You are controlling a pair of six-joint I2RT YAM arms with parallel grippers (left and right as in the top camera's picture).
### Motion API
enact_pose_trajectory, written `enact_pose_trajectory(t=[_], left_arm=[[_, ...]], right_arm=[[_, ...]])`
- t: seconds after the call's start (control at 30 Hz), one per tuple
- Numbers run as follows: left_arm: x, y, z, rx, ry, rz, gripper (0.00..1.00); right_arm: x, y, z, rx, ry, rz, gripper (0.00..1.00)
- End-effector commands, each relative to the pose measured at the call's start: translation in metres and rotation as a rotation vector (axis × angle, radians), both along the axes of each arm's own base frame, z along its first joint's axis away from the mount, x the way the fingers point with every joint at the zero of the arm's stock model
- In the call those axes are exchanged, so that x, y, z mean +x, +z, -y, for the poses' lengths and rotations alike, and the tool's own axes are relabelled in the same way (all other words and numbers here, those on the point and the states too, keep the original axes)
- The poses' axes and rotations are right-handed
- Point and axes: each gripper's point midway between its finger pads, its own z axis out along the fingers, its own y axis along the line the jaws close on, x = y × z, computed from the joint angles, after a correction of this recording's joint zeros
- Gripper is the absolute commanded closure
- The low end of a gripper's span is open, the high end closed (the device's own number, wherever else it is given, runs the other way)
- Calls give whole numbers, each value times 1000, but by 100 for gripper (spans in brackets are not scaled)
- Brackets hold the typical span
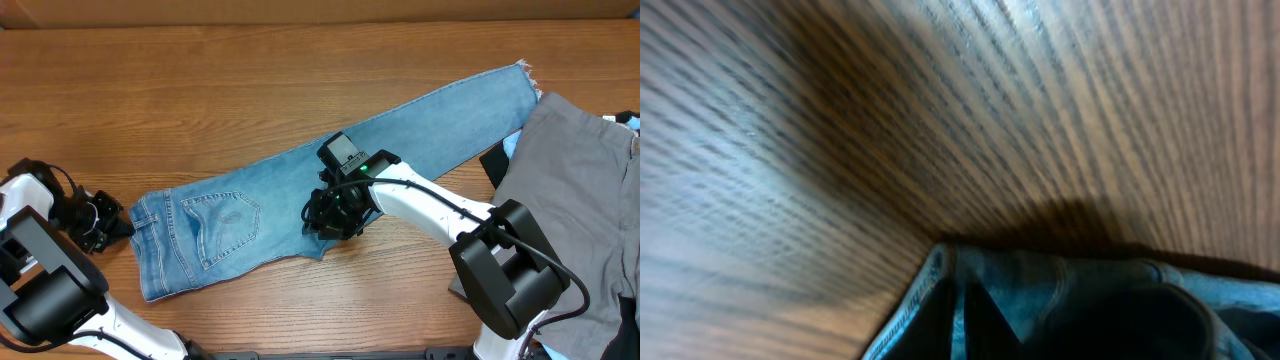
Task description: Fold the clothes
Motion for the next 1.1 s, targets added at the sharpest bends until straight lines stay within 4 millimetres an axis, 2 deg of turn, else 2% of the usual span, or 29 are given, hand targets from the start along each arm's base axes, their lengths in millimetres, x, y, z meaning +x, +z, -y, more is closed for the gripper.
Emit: enact_pose_trajectory(t=[0.0,0.13,0.27,0.37,0.47,0.5,0.57,0.67,0.73,0.8,0.83,0.97,1.07], left_arm=[[-11,-15,3,11,23,-38,91],[-16,-26,-4,67,44,-56,93],[-16,-31,-10,104,61,-58,94],[-15,-31,-11,106,61,-55,94],[-16,-31,-11,106,61,-56,94],[-16,-31,-11,106,61,-56,94],[-16,-31,-10,105,61,-56,94],[-16,-31,-10,105,61,-56,94],[-16,-31,-10,104,61,-58,94],[-16,-31,-10,102,61,-60,94],[-17,-31,-10,102,61,-61,93],[-17,-31,-10,102,61,-61,93],[-17,-31,-10,102,62,-60,93]], right_arm=[[8,16,-6,26,-2,48,63],[7,16,-5,23,-2,43,62],[-1,13,1,-12,-19,-3,47],[-3,9,3,-29,-45,-38,45],[-6,11,-9,24,-23,-44,45],[-6,10,-11,26,-23,-44,42],[-7,6,-12,12,-41,-62,27],[-5,-1,-15,15,-56,-77,22],[-12,-7,-14,9,-52,-124,24],[-22,-11,-8,-22,-52,-176,33],[-24,-11,-5,-34,-55,-190,33],[-34,-7,7,-40,-33,-252,54],[-39,-8,20,-90,-50,-289,56]])
